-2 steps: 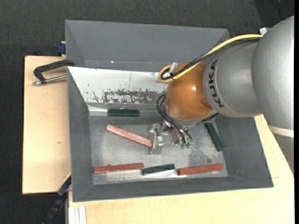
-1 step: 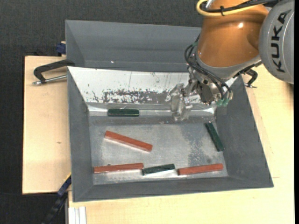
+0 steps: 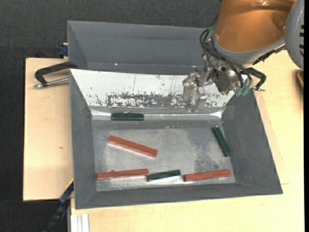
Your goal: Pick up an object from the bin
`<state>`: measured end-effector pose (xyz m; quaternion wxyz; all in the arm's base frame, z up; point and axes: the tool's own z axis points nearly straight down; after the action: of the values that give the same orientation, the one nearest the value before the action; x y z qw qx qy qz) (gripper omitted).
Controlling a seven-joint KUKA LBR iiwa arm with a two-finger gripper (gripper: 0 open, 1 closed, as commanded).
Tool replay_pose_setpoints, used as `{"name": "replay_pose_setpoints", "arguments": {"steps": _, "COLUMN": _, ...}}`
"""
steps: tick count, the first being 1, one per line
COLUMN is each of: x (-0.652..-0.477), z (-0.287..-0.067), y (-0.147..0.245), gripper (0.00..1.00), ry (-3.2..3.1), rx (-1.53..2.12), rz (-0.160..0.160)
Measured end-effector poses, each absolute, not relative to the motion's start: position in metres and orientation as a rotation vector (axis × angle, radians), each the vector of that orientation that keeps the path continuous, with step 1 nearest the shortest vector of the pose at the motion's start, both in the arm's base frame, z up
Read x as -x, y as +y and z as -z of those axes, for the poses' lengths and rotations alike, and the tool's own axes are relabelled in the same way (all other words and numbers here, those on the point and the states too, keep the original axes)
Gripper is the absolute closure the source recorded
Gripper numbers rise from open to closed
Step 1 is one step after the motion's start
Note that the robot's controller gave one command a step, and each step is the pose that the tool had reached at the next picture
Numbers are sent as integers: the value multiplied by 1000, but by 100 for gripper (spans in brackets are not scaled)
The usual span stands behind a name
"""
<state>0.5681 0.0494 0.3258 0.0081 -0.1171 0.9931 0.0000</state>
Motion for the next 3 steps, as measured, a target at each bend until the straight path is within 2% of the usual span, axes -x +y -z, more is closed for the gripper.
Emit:
{"name": "replay_pose_setpoints", "arguments": {"steps": 1, "x": -518, "z": -183, "y": 52, "gripper": 0, "ry": 3089, "rx": 569, "rz": -2}}
{"name": "replay_pose_setpoints", "arguments": {"steps": 2, "x": -517, "z": -185, "y": 53, "gripper": 0, "ry": 3087, "rx": 568, "rz": -2}}
{"name": "replay_pose_setpoints", "arguments": {"steps": 3, "x": -505, "z": -136, "y": 62, "gripper": 0, "ry": 3090, "rx": 511, "rz": 0}}
